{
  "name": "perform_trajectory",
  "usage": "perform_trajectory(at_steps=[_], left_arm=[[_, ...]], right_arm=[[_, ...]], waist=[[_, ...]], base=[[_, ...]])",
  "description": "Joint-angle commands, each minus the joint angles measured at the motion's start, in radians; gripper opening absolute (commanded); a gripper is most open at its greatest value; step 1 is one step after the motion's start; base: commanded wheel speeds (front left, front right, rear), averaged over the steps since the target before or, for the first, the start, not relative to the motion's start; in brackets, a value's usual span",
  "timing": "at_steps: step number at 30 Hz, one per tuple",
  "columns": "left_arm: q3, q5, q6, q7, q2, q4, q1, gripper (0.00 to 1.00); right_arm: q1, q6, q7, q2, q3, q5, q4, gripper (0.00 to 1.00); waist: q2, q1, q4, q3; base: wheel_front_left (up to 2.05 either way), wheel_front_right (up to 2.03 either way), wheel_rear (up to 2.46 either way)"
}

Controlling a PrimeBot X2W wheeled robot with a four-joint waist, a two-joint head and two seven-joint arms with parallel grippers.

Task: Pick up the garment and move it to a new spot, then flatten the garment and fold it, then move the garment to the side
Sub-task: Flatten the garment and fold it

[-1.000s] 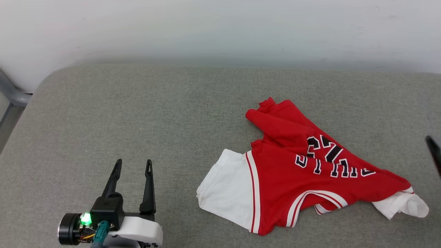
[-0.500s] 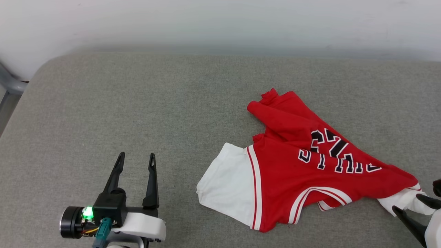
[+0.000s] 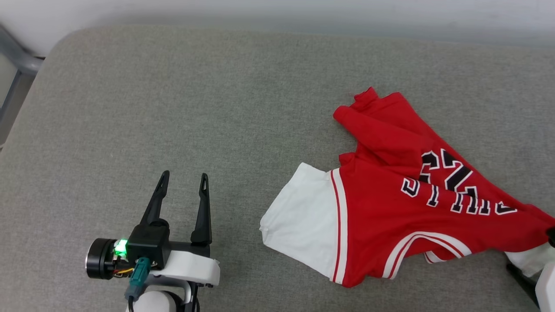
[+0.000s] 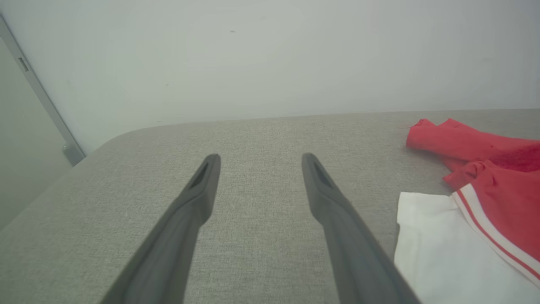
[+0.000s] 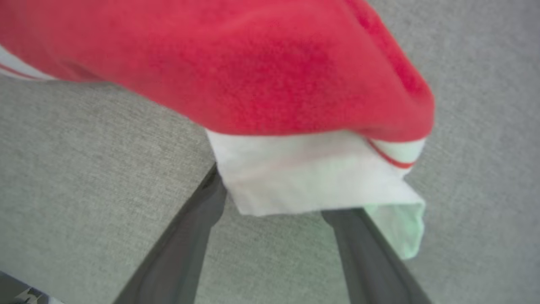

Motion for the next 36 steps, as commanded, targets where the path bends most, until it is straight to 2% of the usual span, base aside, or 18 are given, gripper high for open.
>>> perform_trajectory(at_steps=[1,2,3,4,5,10,15,22,27,30,31,32,36], left_arm=[[-0.001,-0.005,0.005,-0.003,-0.001,0.002,-0.013,1.00],[-0.002,-0.005,0.007,-0.003,-0.001,0.003,-0.016,1.00],[-0.001,-0.007,0.008,-0.003,-0.001,0.003,-0.017,1.00],[-0.001,-0.007,0.008,-0.003,-0.001,0.003,-0.017,1.00],[-0.001,-0.008,0.009,-0.003,-0.002,0.003,-0.017,1.00],[0.007,-0.011,0.011,-0.003,-0.002,0.011,-0.004,1.00],[0.005,-0.010,0.010,-0.003,-0.003,0.015,0.008,1.00],[0.010,-0.011,0.009,-0.003,-0.003,0.016,0.027,1.00],[0.012,-0.012,0.007,-0.003,-0.003,0.020,0.034,1.00],[0.014,-0.012,0.003,-0.003,-0.003,0.023,0.035,1.00],[0.015,-0.011,0.002,-0.003,-0.003,0.025,0.036,1.00],[0.016,-0.010,0.002,-0.003,-0.003,0.026,0.038,1.00],[0.024,-0.006,-0.003,-0.003,0.000,0.031,0.044,1.00]], right_arm=[[-0.009,-0.001,-0.001,0.013,0.024,0.011,0.031,1.00],[-0.009,-0.001,-0.004,0.016,0.037,0.016,0.053,1.00],[-0.008,-0.001,-0.008,0.015,0.049,0.017,0.069,0.46],[-0.008,-0.001,-0.008,0.015,0.049,0.017,0.069,0.46],[-0.011,-0.001,-0.017,0.015,0.058,0.018,0.081,0.00],[-0.015,-0.001,-0.092,0.030,0.055,0.069,0.076,0.00],[0.035,-0.001,-0.133,0.037,-0.010,0.082,0.021,0.00],[0.196,-0.001,-0.115,0.101,-0.153,0.095,-0.041,0.00],[0.292,-0.001,-0.073,0.129,-0.235,0.078,0.006,0.00],[0.292,-0.001,-0.097,0.161,-0.254,0.072,0.039,0.00],[0.285,-0.001,-0.107,0.166,-0.257,0.065,0.046,0.31],[0.273,-0.001,-0.122,0.172,-0.263,0.057,0.050,1.00],[0.243,-0.001,-0.189,0.177,-0.299,0.023,0.033,1.00]], waist=[[0.0000,-0.0001,0.018,0.019],[0.0000,-0.0001,0.020,0.022],[0.0000,-0.0001,0.021,0.023],[0.0000,-0.0001,0.021,0.023],[0.0000,-0.0001,0.021,0.024],[0.0000,-0.0001,-0.013,-0.007],[0.0000,-0.0001,-0.040,-0.035],[0.0000,-0.0001,-0.065,-0.057],[0.0000,-0.0001,-0.071,-0.064],[0.0000,-0.0001,-0.073,-0.068],[0.0000,-0.0001,-0.075,-0.071],[0.0000,-0.0001,-0.077,-0.075],[0.0000,-0.0001,-0.082,-0.092]], base=[[0.00,0.00,0.00],[0.00,0.00,0.00],[0.00,0.00,0.00],[0.00,0.00,0.00],[0.00,0.00,0.00],[0.00,0.00,0.00],[0.00,0.00,0.00],[0.00,0.00,0.00],[0.00,0.00,0.00],[0.00,0.00,0.00],[0.00,0.00,0.00],[0.00,0.00,0.00],[0.00,0.00,0.00]])
